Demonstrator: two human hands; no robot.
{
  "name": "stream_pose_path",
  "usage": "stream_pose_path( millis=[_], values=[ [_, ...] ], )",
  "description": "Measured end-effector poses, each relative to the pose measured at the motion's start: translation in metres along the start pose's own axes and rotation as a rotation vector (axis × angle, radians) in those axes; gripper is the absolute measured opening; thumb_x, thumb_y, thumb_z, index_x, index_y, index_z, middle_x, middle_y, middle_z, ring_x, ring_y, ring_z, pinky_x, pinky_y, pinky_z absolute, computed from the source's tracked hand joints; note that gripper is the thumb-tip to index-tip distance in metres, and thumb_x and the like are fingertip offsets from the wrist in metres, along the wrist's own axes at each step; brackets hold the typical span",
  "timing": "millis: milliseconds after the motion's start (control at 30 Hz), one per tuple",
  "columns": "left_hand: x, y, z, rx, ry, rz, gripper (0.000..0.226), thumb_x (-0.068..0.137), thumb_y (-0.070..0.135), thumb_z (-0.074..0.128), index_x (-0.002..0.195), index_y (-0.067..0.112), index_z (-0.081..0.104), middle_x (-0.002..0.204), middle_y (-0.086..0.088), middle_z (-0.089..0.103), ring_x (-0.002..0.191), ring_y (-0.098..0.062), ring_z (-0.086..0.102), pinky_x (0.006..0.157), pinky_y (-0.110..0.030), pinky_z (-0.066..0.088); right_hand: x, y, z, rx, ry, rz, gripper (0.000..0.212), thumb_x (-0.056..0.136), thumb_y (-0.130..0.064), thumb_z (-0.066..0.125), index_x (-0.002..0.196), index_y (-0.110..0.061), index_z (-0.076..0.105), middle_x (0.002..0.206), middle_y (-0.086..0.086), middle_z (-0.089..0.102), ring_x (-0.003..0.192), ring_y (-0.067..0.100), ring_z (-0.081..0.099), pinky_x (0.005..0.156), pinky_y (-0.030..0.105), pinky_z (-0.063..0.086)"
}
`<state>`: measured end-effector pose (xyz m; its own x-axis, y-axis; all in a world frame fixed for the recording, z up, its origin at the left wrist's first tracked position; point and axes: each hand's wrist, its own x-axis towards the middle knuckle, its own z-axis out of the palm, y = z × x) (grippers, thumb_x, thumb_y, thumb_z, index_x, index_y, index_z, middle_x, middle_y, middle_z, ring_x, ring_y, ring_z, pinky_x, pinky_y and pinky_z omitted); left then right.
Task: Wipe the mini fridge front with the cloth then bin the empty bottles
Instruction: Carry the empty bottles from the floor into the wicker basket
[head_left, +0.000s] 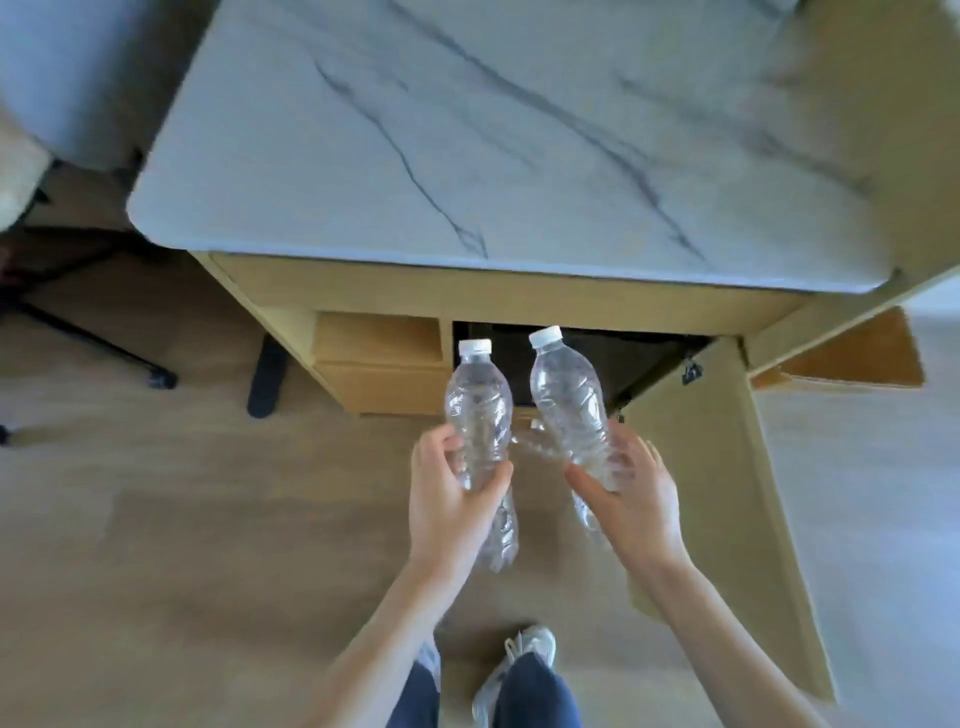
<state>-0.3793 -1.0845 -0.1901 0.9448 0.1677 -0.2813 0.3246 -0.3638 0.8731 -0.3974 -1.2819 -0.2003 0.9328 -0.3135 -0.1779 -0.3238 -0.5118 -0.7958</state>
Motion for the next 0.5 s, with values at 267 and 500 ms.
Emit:
stream_pose_path(
  millis=[267, 500],
  values=[
    [-0.063, 0.181, -0.094, -0.090, 0.029, 0.300, 0.058, 0.078, 0.031, 0.081, 0.125, 0.035, 0.047, 0.118, 0.027, 0.050, 0.112, 0.012, 0.047, 0.084, 0.000, 0.035, -0.050, -0.171, -0.124, 0.223, 0.104, -0.153, 0.047, 0.076, -0.037, 0.087, 0.118, -0.034, 0.064, 0.109, -0.016, 0.065, 0.100, 0.000, 0.064, 0.085, 0.021, 0.053],
    [-0.107, 0.240, -0.121, -0.178, 0.080, 0.441, 0.059, 0.081, 0.031, 0.081, 0.128, 0.036, 0.046, 0.119, 0.029, 0.054, 0.112, 0.014, 0.050, 0.081, 0.003, 0.036, -0.082, -0.216, -0.176, 0.356, 0.209, -0.270, 0.053, 0.075, -0.034, 0.088, 0.120, -0.039, 0.062, 0.110, -0.012, 0.072, 0.101, 0.010, 0.069, 0.089, 0.036, 0.057]
  ],
)
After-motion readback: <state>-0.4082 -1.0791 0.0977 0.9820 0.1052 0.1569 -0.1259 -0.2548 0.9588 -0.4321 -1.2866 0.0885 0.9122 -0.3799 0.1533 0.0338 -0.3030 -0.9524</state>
